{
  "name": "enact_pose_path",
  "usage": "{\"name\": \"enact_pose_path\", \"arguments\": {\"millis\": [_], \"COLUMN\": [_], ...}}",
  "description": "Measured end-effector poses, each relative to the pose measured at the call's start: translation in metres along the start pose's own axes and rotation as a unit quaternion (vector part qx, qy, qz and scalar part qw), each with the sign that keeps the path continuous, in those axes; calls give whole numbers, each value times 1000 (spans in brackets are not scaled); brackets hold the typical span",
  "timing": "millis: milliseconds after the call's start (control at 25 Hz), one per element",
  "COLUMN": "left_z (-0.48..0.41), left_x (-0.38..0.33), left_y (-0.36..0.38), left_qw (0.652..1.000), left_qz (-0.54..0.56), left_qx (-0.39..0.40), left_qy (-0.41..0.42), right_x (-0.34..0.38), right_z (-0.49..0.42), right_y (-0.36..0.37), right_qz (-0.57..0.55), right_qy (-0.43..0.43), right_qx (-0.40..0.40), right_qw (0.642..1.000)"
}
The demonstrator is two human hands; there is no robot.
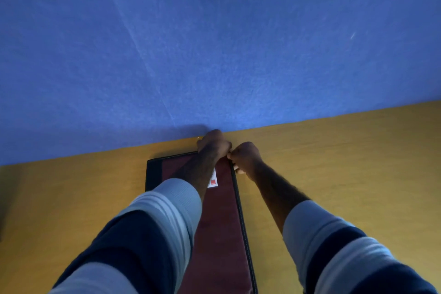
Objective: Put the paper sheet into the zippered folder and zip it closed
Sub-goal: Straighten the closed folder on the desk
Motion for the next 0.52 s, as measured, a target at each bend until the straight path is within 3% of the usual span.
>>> {"name": "enact_pose_path", "arguments": {"millis": [280,520], "left_z": [-21,-26], "left_x": [34,95], "left_y": [-11,-36], "left_qw": [983,974], "left_qz": [153,158], "left_qx": [6,-11], "left_qy": [-106,-160], "right_x": [4,1], "right_z": [8,7], "right_y": [4,7], "right_qz": [68,88], "right_qy": [-14,-21], "right_qx": [-30,-41], "right_qw": [997,995]}}
Point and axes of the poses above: each hand's wrist, its own z-axis away from the middle knuckle, its own y-axis out of the palm, x = y × z, the point moved 1 cm from there along -z, towards the middle knuckle, and after that the axes turned 1 degree about -y, right-handed, at the moved point
